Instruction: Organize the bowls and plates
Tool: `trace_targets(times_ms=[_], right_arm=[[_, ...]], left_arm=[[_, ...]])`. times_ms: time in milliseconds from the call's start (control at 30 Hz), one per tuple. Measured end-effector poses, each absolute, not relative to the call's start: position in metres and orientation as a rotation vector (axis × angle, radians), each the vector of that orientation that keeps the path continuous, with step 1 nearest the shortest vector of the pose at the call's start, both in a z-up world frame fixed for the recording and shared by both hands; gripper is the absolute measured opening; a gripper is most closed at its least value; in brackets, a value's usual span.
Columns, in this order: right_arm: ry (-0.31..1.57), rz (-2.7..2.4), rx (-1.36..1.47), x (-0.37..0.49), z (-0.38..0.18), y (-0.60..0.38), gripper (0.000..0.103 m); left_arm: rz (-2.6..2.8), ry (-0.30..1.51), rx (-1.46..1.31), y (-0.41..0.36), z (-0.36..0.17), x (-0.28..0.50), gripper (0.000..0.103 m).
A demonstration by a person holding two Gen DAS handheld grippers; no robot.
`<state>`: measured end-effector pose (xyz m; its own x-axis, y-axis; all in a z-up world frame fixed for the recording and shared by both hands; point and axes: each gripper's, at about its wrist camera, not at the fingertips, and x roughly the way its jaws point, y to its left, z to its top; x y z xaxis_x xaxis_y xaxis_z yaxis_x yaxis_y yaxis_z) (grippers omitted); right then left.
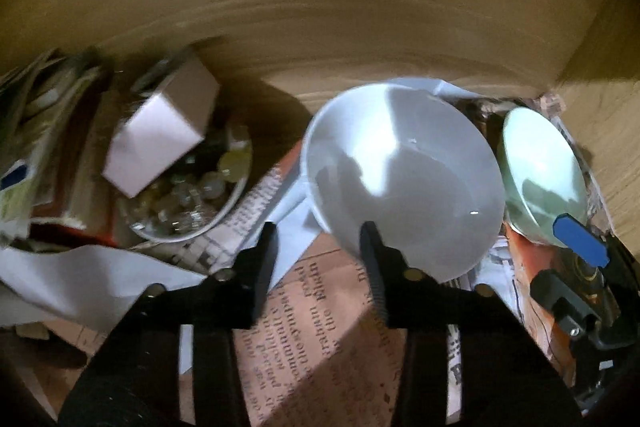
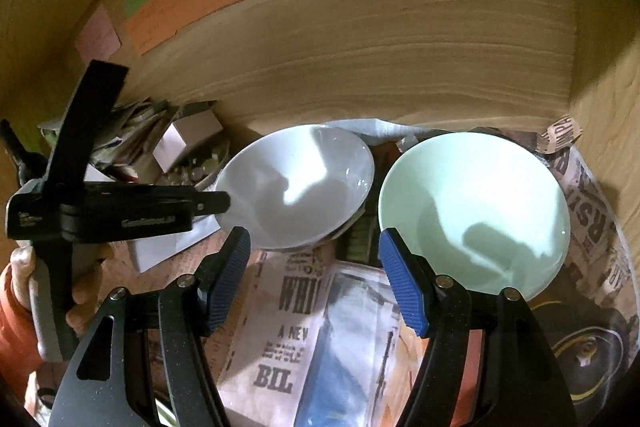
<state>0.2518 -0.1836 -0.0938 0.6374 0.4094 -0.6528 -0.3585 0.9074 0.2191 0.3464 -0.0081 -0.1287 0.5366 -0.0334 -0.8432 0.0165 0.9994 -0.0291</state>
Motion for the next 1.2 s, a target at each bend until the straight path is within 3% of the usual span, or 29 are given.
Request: trace_targets(times_ms=[100,533,700,800,967,1200], right_arm=[[0.770,0.443,0.066,0.251,-0.095,-0.184,0.063],[0.823,0.464,0.051,0.254,-0.105,-0.181,0.044],[0.853,0.467,0.046,0.258,-0.113,-0.176,0.042],[0.889,0.479,0.046,0.262,-0.120,-0.172,0.034],[0.946,0.518,0.049,0.267,-0.130,-0.167,0.013],[0.931,0.511,0.026,0.260,-0.126,-0.162,0.013]], left_arm=[[-0.059,1.025,0.003,-0.015,-0.136,0.351,0.021],[-0.103,1.071,0.050,-0.003,-0.140,0.313,0.020],[-0.134,1.092,0.059,0.003,-0.141,0.283,0.020],[-0.137,1.087,0.079,0.004,-0.140,0.268,0.020],[-0.143,1.073,0.061,0.007,-0.140,0.262,0.020],[-0.116,1.062,0.074,0.002,-0.139,0.264,0.020]])
